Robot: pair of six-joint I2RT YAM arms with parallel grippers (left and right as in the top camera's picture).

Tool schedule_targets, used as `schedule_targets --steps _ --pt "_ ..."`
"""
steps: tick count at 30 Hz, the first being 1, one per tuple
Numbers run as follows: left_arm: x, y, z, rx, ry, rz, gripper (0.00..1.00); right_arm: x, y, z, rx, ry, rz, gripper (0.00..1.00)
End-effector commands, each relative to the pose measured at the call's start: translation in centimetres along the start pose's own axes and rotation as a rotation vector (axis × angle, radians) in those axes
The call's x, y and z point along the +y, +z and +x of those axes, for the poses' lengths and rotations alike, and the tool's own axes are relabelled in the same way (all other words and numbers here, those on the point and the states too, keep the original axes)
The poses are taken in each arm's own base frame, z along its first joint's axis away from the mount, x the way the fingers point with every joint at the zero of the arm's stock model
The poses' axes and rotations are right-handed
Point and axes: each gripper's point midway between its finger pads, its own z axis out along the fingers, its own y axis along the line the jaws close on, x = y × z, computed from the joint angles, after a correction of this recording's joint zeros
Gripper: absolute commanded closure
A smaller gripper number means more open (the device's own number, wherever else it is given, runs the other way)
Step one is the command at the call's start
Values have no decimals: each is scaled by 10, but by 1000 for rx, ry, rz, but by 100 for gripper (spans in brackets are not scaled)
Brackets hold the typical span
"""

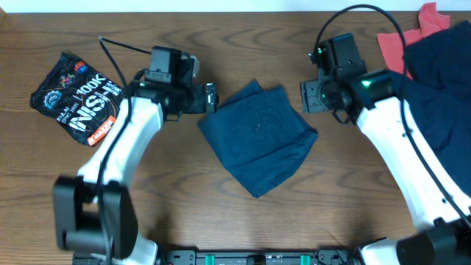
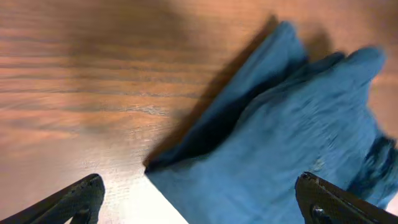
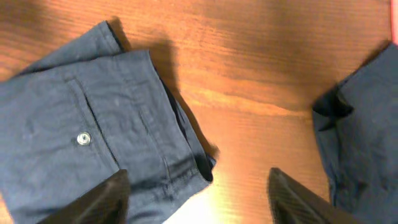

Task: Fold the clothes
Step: 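Release both grippers and lift them off the folded shorts, then grasp the folded shorts with the left gripper and carry them to the far-left corner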

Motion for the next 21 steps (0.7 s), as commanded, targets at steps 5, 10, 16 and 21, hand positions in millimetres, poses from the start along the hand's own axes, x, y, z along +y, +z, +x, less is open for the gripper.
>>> schedule_targets --steps 5,10,16,21 --pt "-24 51 29 158 64 339 2 -1 -24 5 -13 -12 -3 27" --pt "-27 76 52 250 27 396 2 -2 -24 9 4 -13 0 27" --pt "-22 93 86 381 -21 390 21 -2 -24 13 21 -15 3 28" --pt "-21 87 96 427 -35 381 94 -3 -24 15 31 -16 5 29"
